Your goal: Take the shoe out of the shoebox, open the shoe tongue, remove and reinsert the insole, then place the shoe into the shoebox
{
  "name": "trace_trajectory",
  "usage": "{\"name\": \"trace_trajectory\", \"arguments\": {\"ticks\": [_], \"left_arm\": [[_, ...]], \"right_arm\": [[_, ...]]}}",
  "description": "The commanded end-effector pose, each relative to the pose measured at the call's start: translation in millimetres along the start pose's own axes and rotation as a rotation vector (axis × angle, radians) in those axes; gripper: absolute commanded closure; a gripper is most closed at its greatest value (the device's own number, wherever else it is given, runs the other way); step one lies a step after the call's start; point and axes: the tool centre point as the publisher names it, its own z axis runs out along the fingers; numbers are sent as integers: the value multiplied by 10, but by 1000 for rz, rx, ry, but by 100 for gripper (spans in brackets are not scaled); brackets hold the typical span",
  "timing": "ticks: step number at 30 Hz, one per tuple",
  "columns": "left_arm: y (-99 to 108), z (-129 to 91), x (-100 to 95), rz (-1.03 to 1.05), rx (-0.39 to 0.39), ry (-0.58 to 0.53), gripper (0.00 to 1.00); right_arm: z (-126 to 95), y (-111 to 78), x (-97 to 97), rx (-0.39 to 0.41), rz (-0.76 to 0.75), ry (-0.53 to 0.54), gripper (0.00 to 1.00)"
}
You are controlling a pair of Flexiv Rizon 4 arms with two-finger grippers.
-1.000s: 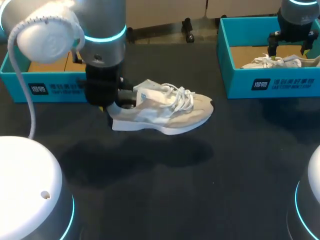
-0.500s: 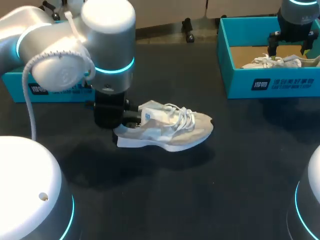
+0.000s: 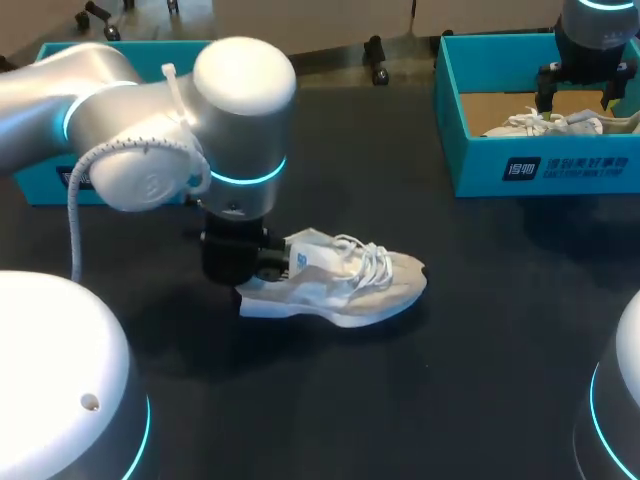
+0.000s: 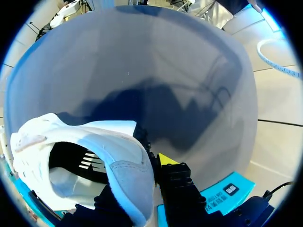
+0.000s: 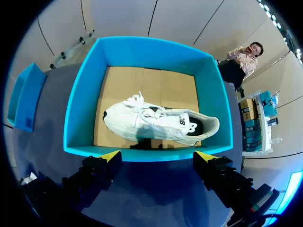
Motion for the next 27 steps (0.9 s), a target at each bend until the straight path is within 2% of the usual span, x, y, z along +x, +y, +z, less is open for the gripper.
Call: {"name": "trace_trajectory", "arguments": {"ticks": [1,12,27], "left_arm": [[-11,72,-70,-3,9,16,100],[-182,241,-148,-47,14,39,100],[-202,406,-194,-64,65,67,100]], "right_arm": [[2,-8,1,-2,1,0,0],[2,-8,1,-2,1,0,0],[2,-8,1,-2,1,0,0]]}}
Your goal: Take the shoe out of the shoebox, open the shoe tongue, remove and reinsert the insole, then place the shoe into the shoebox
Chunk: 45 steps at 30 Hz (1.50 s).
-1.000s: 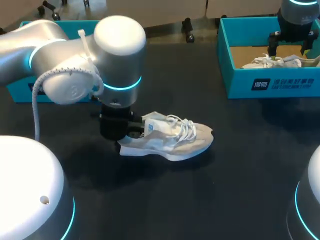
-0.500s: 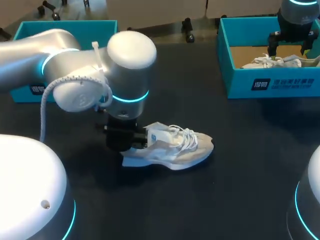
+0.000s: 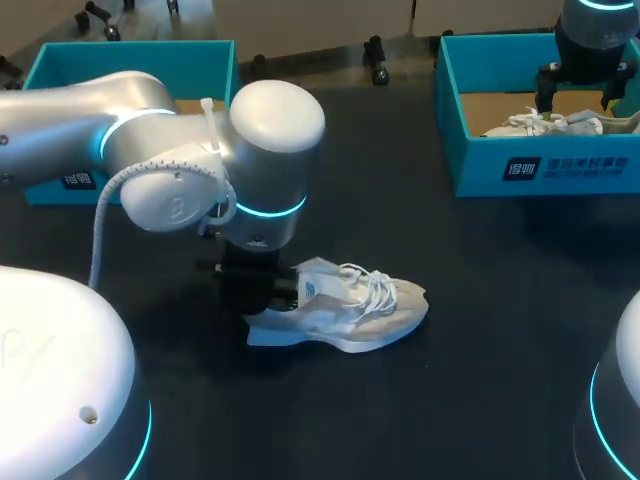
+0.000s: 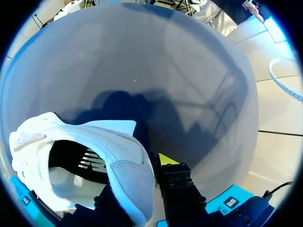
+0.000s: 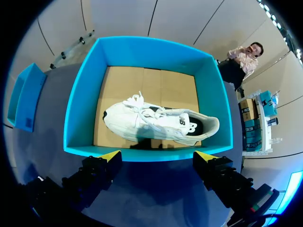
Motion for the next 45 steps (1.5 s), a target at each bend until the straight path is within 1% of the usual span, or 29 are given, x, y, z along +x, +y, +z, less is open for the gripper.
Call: {"name": "trace_trajectory", "arguments": {"ticks": [1,4,5,6,7,8,9,10,18,23,27,31,37,40,43,45], "left_arm": [[28,42,-55,-5,11,14,100],[12,75,-55,-7,14,23,99],[9,78,-53,-8,17,23,96],[4,79,-48,-8,18,24,86],[-4,70,-38,-8,20,23,58],[-6,61,-34,-8,21,23,48],[-5,47,-30,-8,22,21,26],[-4,18,-26,-11,25,12,0],[3,-224,31,-30,60,-46,0],[18,-403,64,-57,107,-98,0],[24,-563,96,-86,166,-154,0],[30,-682,133,-145,199,-215,0],[81,-752,186,-253,275,-277,0],[100,-769,233,-310,287,-338,0],[141,-774,296,-378,333,-406,0],[177,-766,332,-414,344,-439,0]], "right_arm": [[1,-8,1,-2,1,0,0],[1,-8,1,-2,1,0,0],[1,-8,1,-2,1,0,0],[1,-8,1,-2,1,0,0],[1,-8,1,-2,1,0,0],[1,-8,1,-2,1,0,0],[1,-8,1,-2,1,0,0],[1,-8,1,-2,1,0,0],[1,-8,1,-2,1,0,0],[1,-8,1,-2,1,0,0],[1,-8,1,-2,1,0,0],[1,-8,1,-2,1,0,0],[1,-8,1,-2,1,0,0],[1,-8,1,-2,1,0,0],[1,-8,1,-2,1,0,0],[1,-8,1,-2,1,0,0]]}}
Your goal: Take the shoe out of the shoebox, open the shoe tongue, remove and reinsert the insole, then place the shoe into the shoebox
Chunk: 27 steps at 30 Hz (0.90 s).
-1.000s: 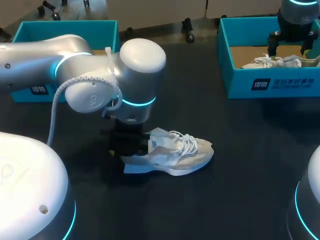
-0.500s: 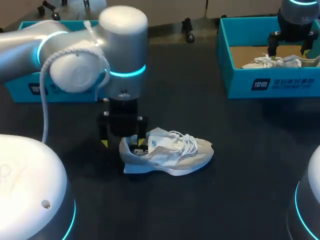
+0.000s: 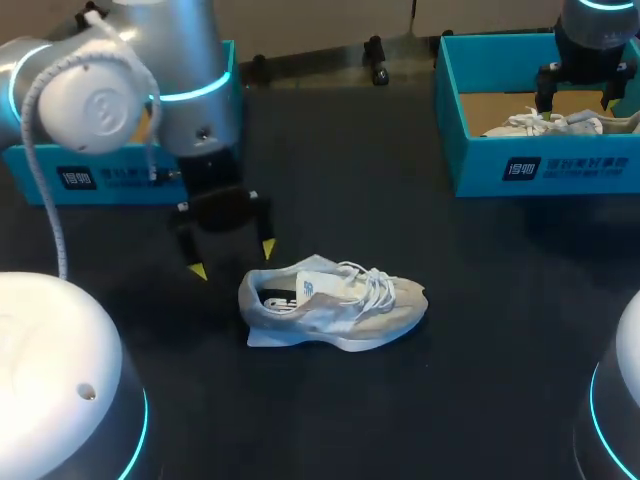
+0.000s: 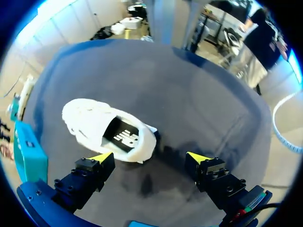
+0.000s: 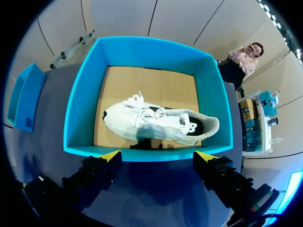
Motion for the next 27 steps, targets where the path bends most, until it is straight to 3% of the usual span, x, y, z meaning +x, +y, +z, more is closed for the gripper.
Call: {"name": "trace_trajectory", "arguments": {"ticks": [1,12,21,27], "left_arm": [[129,-20,121,-54,52,-152,0],[441,-62,249,-224,148,-218,0],[595,-1,532,-353,187,-270,0],[592,68,674,-382,219,-256,0]], "right_arm": [[1,-8,1,-2,1,0,0],[1,-8,1,-2,1,0,0],[1,-8,1,-2,1,0,0],[1,-8,1,-2,1,0,0]]}}
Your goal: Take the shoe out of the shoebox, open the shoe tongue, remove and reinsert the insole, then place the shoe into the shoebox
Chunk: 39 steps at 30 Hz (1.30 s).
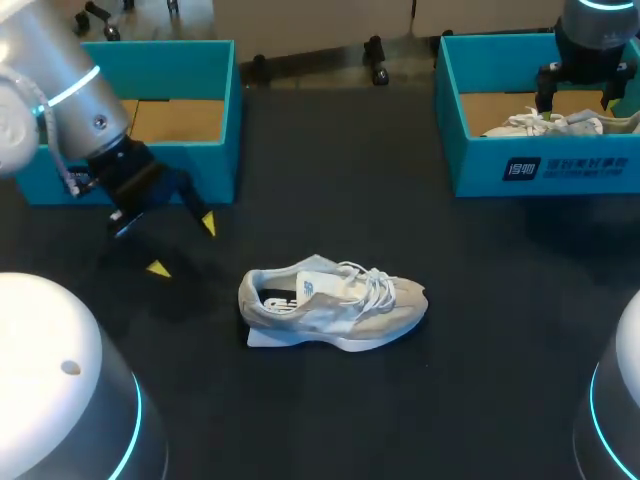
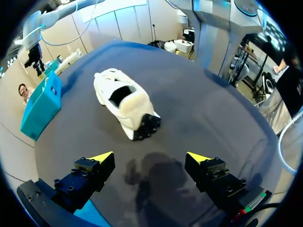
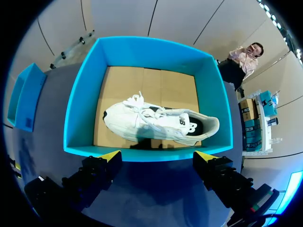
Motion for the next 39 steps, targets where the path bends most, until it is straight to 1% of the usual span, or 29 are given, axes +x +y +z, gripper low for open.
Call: {"name": "trace_trajectory", "arguments": {"ticks": [1,13,14,16,18,19,21,23,25,26,27,29,30,34,39], "left_arm": [[28,2,58,4,6,-20,0],[28,2,58,4,6,-20,0],[40,-18,39,-34,-34,-15,0],[12,-83,32,-98,53,-25,0],[15,-100,53,-114,64,-35,0],[20,-106,64,-155,80,-24,0],[32,-111,76,-170,81,-35,0],[46,-120,92,-225,99,-47,0],[59,-123,109,-275,90,-53,0],[69,-119,126,-286,112,-68,0],[71,-118,136,-305,112,-78,0],[83,-112,159,-350,141,-96,0],[85,-109,176,-359,140,-107,0],[94,-78,237,-414,185,-153,0],[125,-3,279,-453,269,-208,0]], "right_arm": [[1,-8,1,-2,1,0,0],[1,-8,1,-2,1,0,0],[1,-8,1,-2,1,0,0],[1,-8,1,-2,1,0,0],[1,-8,1,-2,1,0,0],[1,-8,1,-2,1,0,0],[1,-8,1,-2,1,0,0],[1,-8,1,-2,1,0,0],[1,-8,1,-2,1,0,0],[1,-8,1,-2,1,0,0],[1,-8,1,-2,1,0,0],[1,-8,1,-2,1,0,0],[1,-8,1,-2,1,0,0],[1,-8,1,-2,1,0,0],[1,-8,1,-2,1,0,0]]}}
